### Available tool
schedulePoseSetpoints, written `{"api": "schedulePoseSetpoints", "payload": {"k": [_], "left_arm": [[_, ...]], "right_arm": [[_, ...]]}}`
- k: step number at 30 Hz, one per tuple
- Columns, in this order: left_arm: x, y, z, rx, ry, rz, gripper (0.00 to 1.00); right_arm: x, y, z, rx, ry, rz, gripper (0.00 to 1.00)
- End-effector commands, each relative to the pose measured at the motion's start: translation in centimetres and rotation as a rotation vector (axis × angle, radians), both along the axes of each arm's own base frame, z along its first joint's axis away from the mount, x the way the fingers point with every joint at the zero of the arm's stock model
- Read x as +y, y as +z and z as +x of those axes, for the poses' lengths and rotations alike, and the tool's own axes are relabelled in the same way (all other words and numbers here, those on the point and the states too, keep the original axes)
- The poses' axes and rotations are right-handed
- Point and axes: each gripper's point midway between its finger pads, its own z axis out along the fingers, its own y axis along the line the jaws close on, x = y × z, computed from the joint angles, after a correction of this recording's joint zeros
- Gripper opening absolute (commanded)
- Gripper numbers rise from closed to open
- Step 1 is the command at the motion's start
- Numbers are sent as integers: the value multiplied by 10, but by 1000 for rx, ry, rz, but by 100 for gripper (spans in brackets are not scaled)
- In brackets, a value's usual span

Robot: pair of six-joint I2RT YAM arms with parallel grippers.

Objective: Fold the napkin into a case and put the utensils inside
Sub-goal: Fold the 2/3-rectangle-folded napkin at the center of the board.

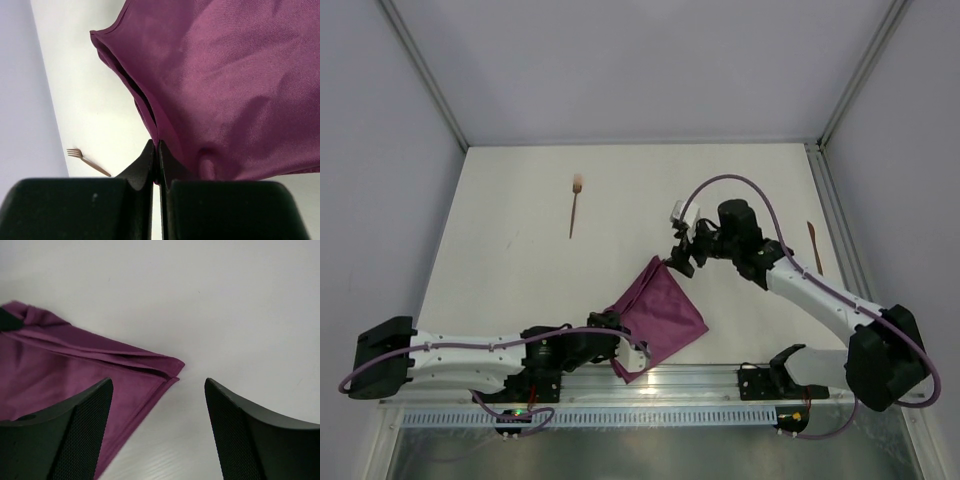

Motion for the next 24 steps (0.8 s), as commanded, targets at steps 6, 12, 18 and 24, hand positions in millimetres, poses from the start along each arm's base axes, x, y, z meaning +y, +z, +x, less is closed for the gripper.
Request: {"api": "schedulePoseSetpoints", "payload": {"k": [6, 12, 18, 24], "left_arm": [[-4, 11, 1, -25, -3, -75, 0], [-4, 13, 1, -17, 1, -95, 0], [-4, 14, 0, -14, 0, -98, 0], [-4, 14, 0, -11, 3, -100, 0]], "right_arm": [[15, -35, -2, -271, 628, -287, 78], [33, -53, 10, -265, 760, -385, 78], [53, -83, 0, -184, 854, -409, 78], [76, -105, -15, -110, 944, -425, 78]]}}
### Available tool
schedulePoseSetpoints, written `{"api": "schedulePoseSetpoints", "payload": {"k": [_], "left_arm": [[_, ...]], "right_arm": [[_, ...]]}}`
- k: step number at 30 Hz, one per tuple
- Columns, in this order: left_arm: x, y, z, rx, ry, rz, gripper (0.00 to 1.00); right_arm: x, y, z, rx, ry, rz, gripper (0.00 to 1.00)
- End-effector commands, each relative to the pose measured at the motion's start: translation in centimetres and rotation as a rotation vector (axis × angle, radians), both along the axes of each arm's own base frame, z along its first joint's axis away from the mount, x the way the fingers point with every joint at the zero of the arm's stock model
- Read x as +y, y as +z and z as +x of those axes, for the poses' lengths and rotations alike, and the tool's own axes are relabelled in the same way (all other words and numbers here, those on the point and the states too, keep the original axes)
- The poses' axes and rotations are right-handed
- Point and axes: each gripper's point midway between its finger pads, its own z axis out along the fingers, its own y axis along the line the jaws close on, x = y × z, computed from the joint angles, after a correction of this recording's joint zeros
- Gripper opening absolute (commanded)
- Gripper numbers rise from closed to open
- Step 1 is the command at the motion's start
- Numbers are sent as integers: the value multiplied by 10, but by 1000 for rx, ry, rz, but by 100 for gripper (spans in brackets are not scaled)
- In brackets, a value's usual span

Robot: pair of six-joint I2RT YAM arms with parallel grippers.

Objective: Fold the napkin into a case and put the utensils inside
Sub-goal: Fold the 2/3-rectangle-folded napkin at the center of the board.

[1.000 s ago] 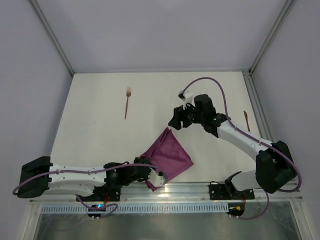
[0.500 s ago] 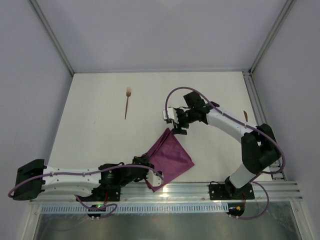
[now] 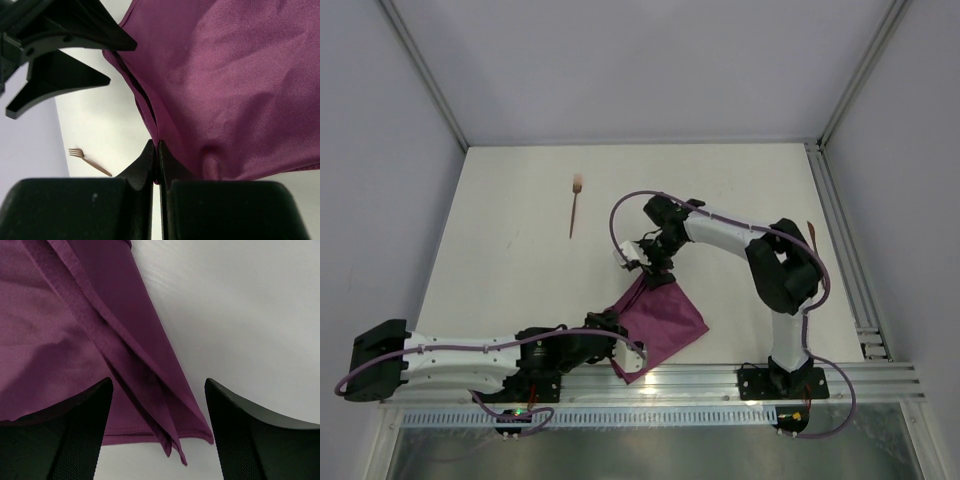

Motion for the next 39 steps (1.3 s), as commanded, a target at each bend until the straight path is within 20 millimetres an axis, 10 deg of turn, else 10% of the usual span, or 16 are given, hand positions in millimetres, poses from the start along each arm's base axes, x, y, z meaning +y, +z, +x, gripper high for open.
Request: {"api": "schedulePoseSetpoints", "payload": {"k": [1, 10, 15, 39], "left_arm": [[-7, 10, 0, 5, 10, -74, 0], [-6, 12, 1, 5, 17, -81, 0], [-2, 9, 0, 13, 23, -70, 0], [9, 10, 28, -31, 114, -163, 0]], "right_arm": [[18, 8, -4, 4, 67, 13, 78], [8, -15, -3, 45, 39, -66, 68], [-10, -14, -4, 55, -6, -82, 35], [-35, 1, 16, -226, -551, -49, 3]]}}
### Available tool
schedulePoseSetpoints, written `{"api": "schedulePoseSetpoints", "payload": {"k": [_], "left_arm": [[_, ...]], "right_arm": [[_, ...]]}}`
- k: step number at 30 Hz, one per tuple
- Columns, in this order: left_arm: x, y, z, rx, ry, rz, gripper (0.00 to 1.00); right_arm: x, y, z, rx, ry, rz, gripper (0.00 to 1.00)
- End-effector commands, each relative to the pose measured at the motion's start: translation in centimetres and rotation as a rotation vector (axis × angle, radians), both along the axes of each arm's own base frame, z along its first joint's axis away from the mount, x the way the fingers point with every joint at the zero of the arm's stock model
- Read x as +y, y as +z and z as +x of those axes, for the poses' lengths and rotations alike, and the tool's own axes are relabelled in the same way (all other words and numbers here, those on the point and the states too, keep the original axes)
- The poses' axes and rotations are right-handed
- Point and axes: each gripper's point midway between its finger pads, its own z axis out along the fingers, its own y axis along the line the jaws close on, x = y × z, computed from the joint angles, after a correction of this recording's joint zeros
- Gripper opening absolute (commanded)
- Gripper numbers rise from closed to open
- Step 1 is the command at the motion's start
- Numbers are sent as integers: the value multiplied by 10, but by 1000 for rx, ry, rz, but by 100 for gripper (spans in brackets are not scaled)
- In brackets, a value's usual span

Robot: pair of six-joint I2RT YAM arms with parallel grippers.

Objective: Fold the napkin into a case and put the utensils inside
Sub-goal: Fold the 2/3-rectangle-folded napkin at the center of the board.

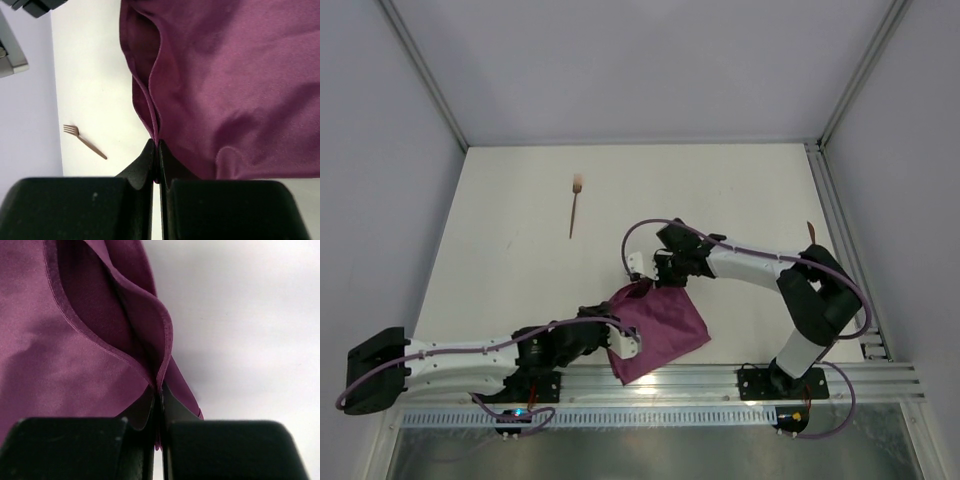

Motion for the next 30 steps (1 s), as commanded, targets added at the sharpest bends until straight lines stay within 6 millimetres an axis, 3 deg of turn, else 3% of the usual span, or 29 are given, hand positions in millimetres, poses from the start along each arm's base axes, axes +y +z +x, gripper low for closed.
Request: {"api": "schedulePoseSetpoints", "payload": {"k": [1, 2, 3, 7, 11, 16, 21, 25, 30], "left_arm": [[-8, 16, 7, -26, 5, -97, 0], [-10, 16, 7, -25, 1, -110, 0], [-6, 14, 21, -28, 43, -129, 0], [2, 17, 47, -47, 106, -135, 0], [-1, 22, 70, -33, 137, -152, 0], [-1, 36, 109, -63, 183, -152, 0], [-4, 50, 142, -87, 186, -142, 0], [-10, 38, 138, -14, 135, -129, 0], [-7, -3, 105, 108, 44, -66, 0]], "right_arm": [[4, 19, 21, -98, -190, 84, 3], [3, 20, 22, -100, -217, 88, 3], [0, 24, 33, -129, -350, 131, 3], [-3, 28, 49, -164, -442, 159, 3], [-7, 40, 78, -177, -552, 209, 3], [-8, 52, 101, -202, -587, 237, 3], [-18, 51, 117, -222, -607, 214, 3], [-31, 44, 109, -238, -599, 170, 3], [-40, 23, 75, -203, -581, 126, 3]]}}
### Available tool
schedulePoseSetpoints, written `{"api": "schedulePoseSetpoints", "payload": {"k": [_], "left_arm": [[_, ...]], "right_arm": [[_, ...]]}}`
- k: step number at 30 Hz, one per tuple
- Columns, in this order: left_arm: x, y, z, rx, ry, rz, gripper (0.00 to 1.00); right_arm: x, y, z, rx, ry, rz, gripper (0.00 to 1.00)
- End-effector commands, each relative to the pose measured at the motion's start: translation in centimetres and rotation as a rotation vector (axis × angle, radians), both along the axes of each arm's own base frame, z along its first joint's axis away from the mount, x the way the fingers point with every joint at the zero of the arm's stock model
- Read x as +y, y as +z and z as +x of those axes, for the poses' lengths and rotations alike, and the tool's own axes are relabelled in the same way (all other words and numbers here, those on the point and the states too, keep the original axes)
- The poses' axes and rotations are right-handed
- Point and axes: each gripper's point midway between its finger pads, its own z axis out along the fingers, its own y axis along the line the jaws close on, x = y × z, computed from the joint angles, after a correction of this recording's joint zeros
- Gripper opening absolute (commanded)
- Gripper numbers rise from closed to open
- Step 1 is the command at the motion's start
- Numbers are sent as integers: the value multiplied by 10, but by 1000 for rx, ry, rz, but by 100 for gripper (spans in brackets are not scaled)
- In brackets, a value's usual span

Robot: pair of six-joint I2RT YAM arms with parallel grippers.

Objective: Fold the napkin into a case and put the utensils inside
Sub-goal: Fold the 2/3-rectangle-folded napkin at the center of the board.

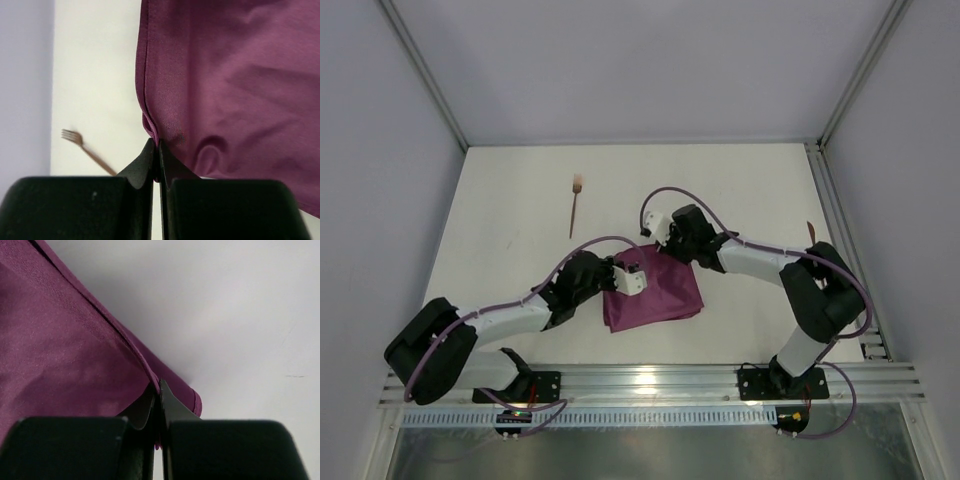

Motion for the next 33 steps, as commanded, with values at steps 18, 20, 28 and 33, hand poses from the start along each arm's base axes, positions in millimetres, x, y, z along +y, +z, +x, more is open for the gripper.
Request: {"api": "schedulePoseSetpoints", "payload": {"k": [18, 20, 28, 33], "left_arm": [[5, -65, -77, 248, -258, 157, 9], [6, -67, -78, 241, -265, 165, 9], [5, -68, -78, 210, -293, 191, 8], [6, -72, -81, 201, -314, 211, 10]], "right_arm": [[-12, -21, -67, 13, 8, -87, 22], [-7, -7, -70, -3, 30, -41, 25], [6, 47, -97, 11, 133, 109, 42], [25, 90, -101, 31, 123, 326, 47]]}}
